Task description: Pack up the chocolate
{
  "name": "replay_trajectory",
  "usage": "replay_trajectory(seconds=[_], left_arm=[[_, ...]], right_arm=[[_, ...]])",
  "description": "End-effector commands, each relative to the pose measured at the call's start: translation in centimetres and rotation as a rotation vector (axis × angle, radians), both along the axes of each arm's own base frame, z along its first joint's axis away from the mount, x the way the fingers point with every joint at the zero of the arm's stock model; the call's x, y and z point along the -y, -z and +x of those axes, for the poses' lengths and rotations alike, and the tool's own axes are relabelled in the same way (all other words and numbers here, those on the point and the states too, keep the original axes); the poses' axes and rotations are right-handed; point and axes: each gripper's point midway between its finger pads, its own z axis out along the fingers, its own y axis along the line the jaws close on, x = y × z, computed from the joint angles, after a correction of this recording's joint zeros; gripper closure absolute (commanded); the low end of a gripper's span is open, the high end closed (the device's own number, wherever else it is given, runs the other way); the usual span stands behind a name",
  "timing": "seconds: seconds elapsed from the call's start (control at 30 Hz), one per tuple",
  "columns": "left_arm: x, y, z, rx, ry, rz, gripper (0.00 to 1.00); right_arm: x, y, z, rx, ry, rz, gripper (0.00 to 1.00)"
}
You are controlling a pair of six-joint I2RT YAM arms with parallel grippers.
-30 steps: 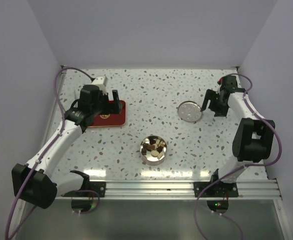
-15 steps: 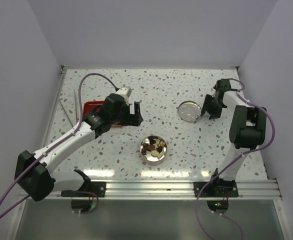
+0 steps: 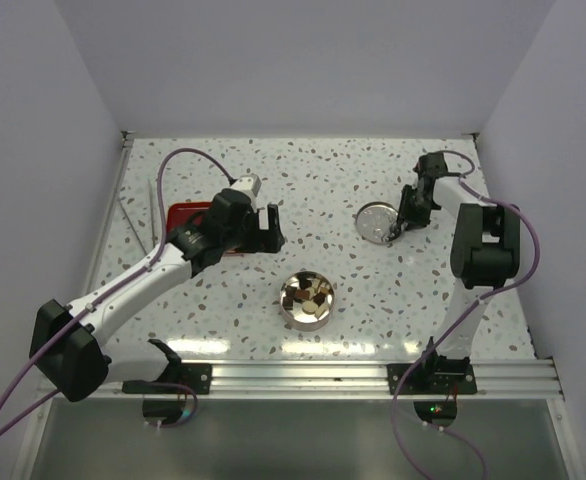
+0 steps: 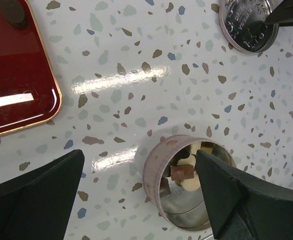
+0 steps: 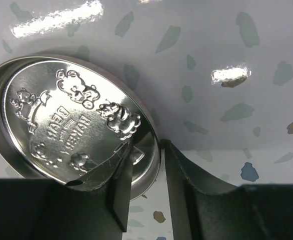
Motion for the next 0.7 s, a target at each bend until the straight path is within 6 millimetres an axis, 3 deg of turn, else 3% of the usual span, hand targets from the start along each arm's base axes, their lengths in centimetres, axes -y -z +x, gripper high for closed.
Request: replay_trajectory(seconds=[0.0,0.1,0.13,0.2,0.3,0.43,0.53,0.57,0.67], left_arm=[[0.3,-1.6,0.3,0.026,-0.022,-0.028,0.00],[0.3,-1.9,0.3,0.034,-0.018,-0.027,0.00],[0.3,-2.0,0.3,0.037,-0.018,-0.029,0.00],[0.4,-1.9,0.3,0.034,-0.014,-0.027,0.00],[0.8,-2.1,0.3,0.033,0.000,-0.038,0.00],[1.8,-3.9,1.2,0.067,0.017,-0.077,0.01],[3.4,-5.6,2.1,0.095,0.051,-0.126,0.01],[3.9,-6.0,2.3,0.103,0.064,-0.143,0.01],[6.2,-6.7,3.1,0.100,0.117,-0.204,0.01]], right_arm=[[0.0,0.1,0.8,0.003,-0.017,-0.056,0.65],[0.2,0.1,0.2,-0.018,-0.019,-0.072,0.77],[0.6,0.0,0.2,-0.018,-0.011,-0.095,0.92],[1.0,0.1,-0.2,-0.026,-0.003,-0.113,1.00],[0.9,-0.2,-0.5,-0.024,-0.007,-0.108,1.00],[0.4,-1.4,-0.6,-0.006,-0.019,-0.082,1.00],[-0.2,-4.4,-0.9,0.057,-0.026,-0.077,1.00],[-1.5,-6.2,-0.9,0.093,-0.058,-0.050,1.00],[-3.5,-8.7,-1.7,0.125,-0.106,-0.004,1.00]])
